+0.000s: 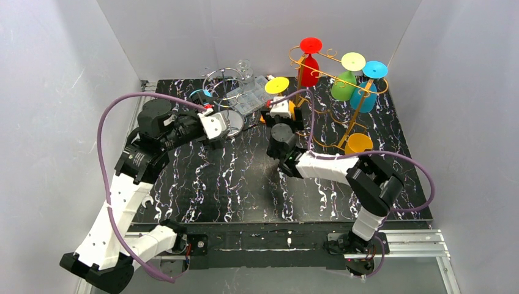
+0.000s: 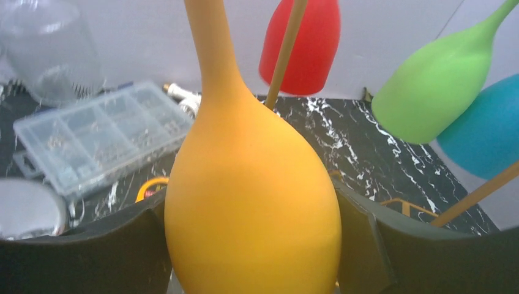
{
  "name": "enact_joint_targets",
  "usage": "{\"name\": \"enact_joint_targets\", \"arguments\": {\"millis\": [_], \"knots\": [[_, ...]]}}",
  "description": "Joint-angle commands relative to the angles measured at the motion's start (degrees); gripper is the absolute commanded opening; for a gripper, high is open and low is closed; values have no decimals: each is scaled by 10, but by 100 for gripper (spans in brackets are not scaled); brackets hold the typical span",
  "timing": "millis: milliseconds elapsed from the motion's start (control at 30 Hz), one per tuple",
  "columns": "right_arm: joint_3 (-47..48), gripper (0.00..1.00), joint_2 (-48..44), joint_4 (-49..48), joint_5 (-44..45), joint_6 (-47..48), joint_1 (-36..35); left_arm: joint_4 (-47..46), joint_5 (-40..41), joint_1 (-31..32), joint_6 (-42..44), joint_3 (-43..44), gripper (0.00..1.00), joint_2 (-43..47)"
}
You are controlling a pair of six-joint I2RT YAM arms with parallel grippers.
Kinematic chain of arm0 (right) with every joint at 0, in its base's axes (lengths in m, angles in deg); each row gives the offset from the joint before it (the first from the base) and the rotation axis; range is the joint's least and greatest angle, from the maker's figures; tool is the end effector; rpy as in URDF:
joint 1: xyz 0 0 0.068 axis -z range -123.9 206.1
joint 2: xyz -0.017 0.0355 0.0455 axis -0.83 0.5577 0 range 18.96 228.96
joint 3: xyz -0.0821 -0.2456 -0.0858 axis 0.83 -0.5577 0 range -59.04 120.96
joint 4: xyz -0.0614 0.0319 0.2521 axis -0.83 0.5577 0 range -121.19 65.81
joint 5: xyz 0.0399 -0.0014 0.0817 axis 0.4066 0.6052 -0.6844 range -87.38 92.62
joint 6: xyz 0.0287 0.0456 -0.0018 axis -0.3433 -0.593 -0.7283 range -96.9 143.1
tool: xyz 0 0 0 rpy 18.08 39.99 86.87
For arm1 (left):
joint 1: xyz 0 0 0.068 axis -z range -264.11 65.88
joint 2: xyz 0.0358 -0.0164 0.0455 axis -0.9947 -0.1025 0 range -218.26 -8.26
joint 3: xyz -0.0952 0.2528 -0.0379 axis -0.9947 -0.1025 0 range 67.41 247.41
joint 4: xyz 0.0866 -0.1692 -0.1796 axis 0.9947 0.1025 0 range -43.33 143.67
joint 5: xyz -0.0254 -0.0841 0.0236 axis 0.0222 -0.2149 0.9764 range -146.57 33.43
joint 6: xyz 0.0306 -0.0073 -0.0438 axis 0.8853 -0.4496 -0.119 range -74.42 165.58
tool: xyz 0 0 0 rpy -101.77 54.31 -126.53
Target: Place the wine glass upside down on the wine glass rack
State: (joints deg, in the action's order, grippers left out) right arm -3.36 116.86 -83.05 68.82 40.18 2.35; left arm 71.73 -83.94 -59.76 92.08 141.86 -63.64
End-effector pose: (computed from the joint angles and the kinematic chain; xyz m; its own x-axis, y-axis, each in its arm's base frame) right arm 0.2422 0.2751 0.2696 0.0335 -0.1546 -0.9874 0.2277 0.9632 -0.1431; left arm 0.1637 -0.0920 0.4565 0.5025 0.4796 -0.7194 0.6077 0.3959 0.6884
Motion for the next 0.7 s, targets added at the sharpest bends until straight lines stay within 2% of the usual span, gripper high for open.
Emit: {"name": "enact_joint_targets", "arguments": {"millis": [0,133,300,667], "knots": [[70,36,0,-59,30,37,32,15,-4,-1,3,13,98,-13],[112,35,-2,48,26,-33,62,17,-6,-1,-2,26,96,-29],[130,34,13,49,10,-52,70,21,-6,2,-7,36,95,-43],[240,31,89,132,14,-103,83,44,24,31,13,72,94,-78]]}}
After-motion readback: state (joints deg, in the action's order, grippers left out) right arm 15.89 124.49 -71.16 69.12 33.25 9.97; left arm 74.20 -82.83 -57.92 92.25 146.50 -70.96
